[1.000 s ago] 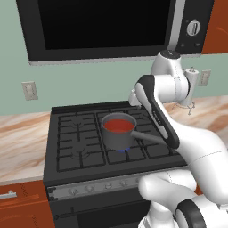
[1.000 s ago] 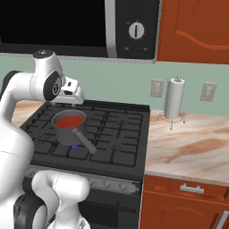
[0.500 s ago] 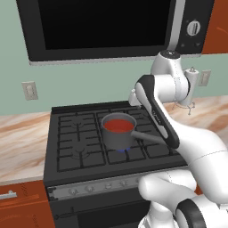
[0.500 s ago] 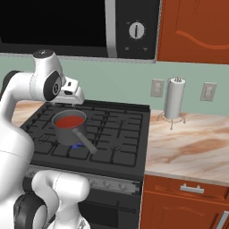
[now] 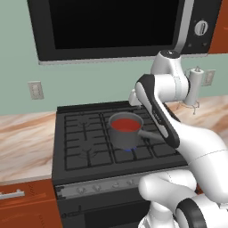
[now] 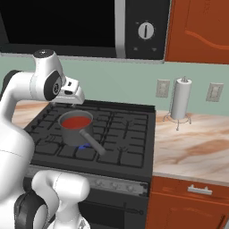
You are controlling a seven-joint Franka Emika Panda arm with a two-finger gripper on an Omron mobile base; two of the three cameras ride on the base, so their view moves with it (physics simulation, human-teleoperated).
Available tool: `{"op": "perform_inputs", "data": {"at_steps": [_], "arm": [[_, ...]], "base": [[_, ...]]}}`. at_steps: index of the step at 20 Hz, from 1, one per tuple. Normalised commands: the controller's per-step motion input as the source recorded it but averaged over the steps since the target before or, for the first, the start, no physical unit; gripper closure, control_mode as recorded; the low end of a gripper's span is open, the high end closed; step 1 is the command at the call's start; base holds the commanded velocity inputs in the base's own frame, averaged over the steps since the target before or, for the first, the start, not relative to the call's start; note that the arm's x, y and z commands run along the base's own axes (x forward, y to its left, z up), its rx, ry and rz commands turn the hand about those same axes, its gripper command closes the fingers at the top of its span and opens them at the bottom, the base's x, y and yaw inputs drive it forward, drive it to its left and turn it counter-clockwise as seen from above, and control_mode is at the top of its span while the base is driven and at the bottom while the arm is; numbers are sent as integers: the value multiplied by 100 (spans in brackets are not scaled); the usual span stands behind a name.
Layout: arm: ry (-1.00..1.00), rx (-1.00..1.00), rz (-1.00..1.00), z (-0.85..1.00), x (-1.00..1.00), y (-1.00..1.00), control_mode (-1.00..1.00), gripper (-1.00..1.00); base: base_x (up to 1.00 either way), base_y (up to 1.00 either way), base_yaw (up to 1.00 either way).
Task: Wait until the marinara sauce is simmered to a deep red color and then turn off the stove.
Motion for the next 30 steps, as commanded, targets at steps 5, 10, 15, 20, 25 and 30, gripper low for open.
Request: {"op": "perform_inputs", "data": {"at_steps": [5, 10, 15, 20, 25, 30], "arm": [[0, 0, 0, 0, 0, 0, 100, -100], [0, 0, 0, 0, 0, 0, 100, -100], [0, 0, 0, 0, 0, 0, 100, -100], [0, 0, 0, 0, 0, 0, 100, -100], [0, 0, 0, 0, 0, 0, 100, -100], [0, 0, 0, 0, 0, 0, 100, -100]], "base": [[0, 39, 0], [0, 35, 0], [0, 34, 0], [0, 30, 0], [0, 27, 0], [0, 26, 0]]}}
